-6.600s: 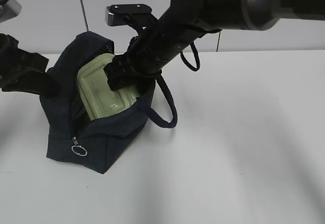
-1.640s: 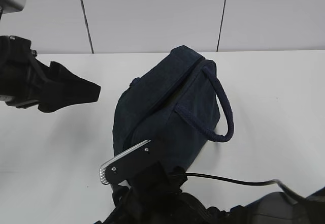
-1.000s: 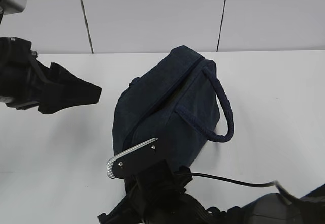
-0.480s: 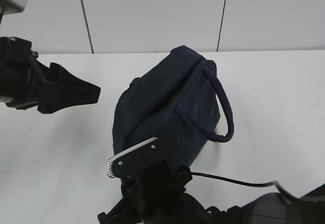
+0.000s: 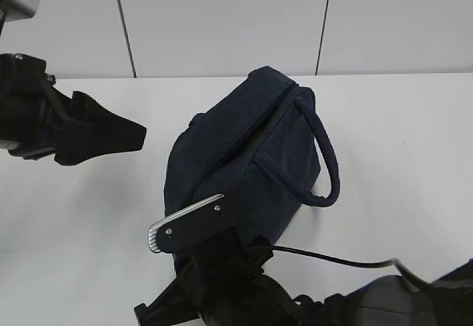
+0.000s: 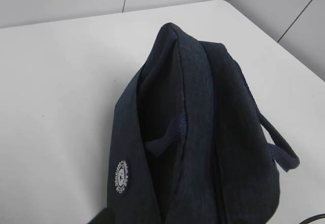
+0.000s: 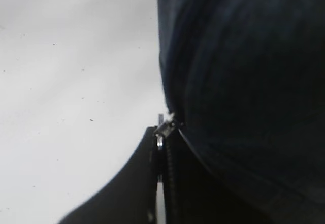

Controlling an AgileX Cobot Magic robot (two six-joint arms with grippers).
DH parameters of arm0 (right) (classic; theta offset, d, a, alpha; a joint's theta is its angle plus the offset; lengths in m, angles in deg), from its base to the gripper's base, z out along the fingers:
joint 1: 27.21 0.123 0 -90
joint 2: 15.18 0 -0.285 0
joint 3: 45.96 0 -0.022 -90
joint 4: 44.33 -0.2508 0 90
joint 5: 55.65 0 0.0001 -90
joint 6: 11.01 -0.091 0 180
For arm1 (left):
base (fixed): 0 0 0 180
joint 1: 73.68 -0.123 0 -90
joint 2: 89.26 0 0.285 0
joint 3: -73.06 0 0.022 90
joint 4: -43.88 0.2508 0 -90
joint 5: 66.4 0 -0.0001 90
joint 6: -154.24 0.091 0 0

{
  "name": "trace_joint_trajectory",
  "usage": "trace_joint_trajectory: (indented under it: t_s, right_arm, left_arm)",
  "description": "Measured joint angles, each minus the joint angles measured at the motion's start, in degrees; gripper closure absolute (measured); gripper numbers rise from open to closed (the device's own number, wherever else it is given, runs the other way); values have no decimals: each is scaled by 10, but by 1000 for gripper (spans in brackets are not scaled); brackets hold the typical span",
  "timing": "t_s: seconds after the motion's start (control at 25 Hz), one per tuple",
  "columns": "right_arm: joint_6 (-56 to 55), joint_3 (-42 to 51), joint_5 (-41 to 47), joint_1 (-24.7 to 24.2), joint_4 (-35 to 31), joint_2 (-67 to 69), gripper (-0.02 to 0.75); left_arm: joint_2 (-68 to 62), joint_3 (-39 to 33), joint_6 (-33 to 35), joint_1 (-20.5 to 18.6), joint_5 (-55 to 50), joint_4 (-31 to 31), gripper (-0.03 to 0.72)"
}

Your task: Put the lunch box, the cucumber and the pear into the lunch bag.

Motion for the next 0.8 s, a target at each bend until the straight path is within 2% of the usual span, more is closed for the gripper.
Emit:
trace_joint_trajectory:
  t_s: [0.24,0.52,0.8]
  right_arm:
    - [23,-1,27,0,-11,0,732]
    - [189,-1,88,0,-129,-59,732]
    - [293,-1,134,0,-181,-150,732]
  left_arm:
    - [0,0,0,0,0,0,274]
    - [0,0,0,0,0,1,293]
    - [0,0,0,0,-1,1,343]
